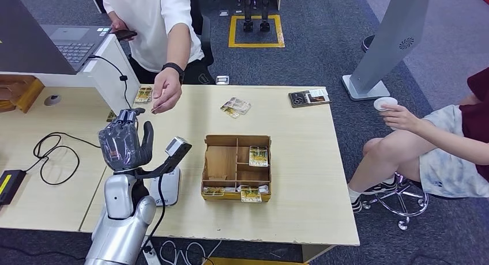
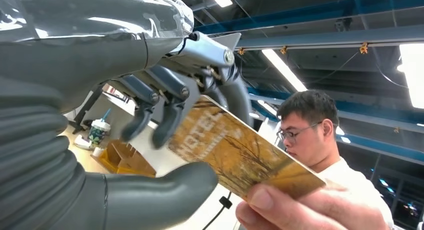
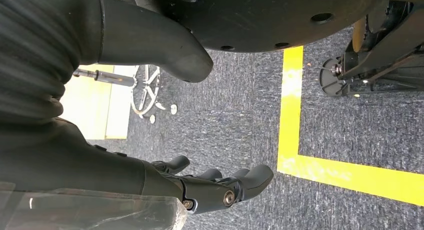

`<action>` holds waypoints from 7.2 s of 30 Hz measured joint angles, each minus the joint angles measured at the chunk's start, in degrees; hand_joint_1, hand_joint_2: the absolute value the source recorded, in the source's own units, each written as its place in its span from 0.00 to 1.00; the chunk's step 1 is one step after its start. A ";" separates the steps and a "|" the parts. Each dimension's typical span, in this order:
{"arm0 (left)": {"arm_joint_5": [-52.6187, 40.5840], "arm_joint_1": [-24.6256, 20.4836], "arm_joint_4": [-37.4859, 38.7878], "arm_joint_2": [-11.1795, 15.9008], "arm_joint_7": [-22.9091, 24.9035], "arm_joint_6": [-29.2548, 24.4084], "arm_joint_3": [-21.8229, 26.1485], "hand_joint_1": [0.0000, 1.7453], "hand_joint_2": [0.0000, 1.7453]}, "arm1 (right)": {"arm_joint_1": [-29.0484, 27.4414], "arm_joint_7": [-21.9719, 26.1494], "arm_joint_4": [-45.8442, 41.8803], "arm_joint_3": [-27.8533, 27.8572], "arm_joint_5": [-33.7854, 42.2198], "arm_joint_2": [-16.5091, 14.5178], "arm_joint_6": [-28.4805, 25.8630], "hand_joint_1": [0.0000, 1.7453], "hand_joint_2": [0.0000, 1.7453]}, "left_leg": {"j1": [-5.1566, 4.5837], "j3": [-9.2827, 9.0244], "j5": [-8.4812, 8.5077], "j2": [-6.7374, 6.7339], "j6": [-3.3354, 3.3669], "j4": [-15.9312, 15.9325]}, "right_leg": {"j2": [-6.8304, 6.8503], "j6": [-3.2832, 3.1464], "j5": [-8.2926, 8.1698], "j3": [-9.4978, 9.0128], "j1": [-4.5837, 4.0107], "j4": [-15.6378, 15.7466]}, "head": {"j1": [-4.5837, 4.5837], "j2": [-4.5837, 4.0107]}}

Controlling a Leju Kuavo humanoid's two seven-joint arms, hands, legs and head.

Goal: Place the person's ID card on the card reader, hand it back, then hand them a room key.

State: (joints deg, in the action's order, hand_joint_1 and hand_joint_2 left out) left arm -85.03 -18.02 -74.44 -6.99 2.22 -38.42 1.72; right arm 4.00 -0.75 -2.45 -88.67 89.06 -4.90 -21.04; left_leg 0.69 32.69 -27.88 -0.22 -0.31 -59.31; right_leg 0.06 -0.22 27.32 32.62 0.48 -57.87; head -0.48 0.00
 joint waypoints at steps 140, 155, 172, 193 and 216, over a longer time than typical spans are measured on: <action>9.57 5.53 -6.88 19.05 8.40 18.99 -40.80 0.00 1.00 | -1.21 1.32 2.73 5.99 -0.13 -1.11 2.98 0.00 1.00 | 0.00 0.04 -0.01 0.01 0.00 0.03 | 0.02 -0.01 0.03 0.03 0.00 0.01 | 0.01 0.00; 10.11 3.60 -4.45 19.05 7.98 22.24 -42.90 0.00 1.00 | -1.09 0.99 2.78 5.70 -0.10 -1.04 3.29 0.00 1.00 | 0.01 0.04 -0.01 0.00 0.00 0.03 | 0.02 -0.01 0.03 0.03 0.00 0.01 | 0.01 -0.01; 10.22 1.74 -0.72 18.14 7.96 25.18 -46.56 0.00 1.00 | -0.75 0.76 2.74 4.60 -0.15 -0.73 3.64 0.00 1.00 | 0.00 0.04 -0.01 0.00 0.00 0.03 | 0.02 -0.01 0.03 0.03 0.00 0.01 | 0.01 0.00; 12.31 2.65 1.11 15.47 12.03 22.74 -46.78 1.00 1.00 | -0.64 0.77 2.69 4.31 -0.02 -0.61 3.23 0.00 1.00 | 0.00 0.05 -0.01 0.02 0.00 0.03 | 0.03 -0.01 0.03 0.02 0.00 0.01 | 0.01 0.00; 13.28 6.57 0.20 13.50 9.02 10.85 -43.67 1.00 1.00 | -0.69 1.03 2.69 4.31 0.03 -0.61 3.04 0.00 1.00 | 0.00 0.04 -0.01 0.02 0.00 0.03 | 0.03 -0.01 0.03 0.00 0.00 0.00 | 0.01 0.00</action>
State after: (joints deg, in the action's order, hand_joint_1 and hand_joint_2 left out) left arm -71.75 -11.44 -74.24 6.51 11.24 -27.58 -41.96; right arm 3.31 0.28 0.24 -84.37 89.09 -5.51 -18.00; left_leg 0.70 32.74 -27.89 -0.20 -0.31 -59.27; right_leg 0.08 -0.23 27.36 32.62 0.48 -57.87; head -0.48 0.00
